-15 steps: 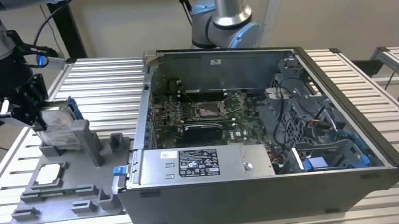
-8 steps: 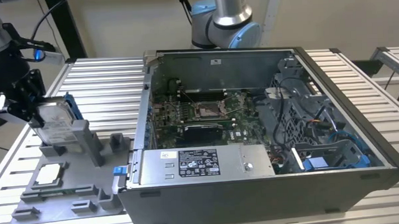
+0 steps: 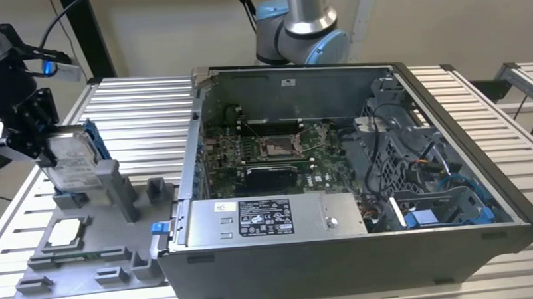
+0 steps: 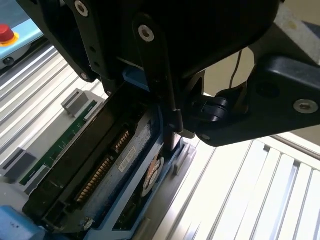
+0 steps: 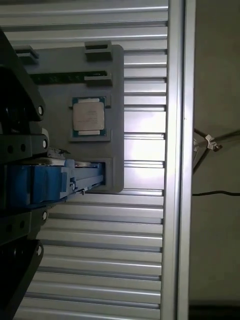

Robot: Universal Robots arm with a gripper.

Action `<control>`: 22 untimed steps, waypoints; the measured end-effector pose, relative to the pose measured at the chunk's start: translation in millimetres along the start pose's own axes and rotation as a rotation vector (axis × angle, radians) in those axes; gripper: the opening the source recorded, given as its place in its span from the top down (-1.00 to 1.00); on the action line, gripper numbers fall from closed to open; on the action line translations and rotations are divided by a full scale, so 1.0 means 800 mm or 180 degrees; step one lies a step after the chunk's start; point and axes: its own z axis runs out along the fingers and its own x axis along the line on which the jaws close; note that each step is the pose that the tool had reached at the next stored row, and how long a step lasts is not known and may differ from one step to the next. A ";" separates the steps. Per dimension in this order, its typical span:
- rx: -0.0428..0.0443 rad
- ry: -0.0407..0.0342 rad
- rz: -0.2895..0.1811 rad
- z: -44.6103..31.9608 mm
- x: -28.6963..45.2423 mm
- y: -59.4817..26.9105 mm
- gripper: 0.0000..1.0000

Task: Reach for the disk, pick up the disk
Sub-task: 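Pick up the disk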

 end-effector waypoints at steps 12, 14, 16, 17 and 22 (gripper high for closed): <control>0.0015 0.0001 0.0000 -0.0176 0.0000 0.001 1.00; 0.0021 0.0001 0.0000 -0.0215 0.0000 0.001 1.00; 0.0026 0.0001 0.0000 -0.0266 0.0000 0.001 1.00; 0.0029 0.0002 0.0000 -0.0291 0.0000 0.001 1.00; 0.0036 0.0003 0.0000 -0.0372 0.0000 0.002 1.00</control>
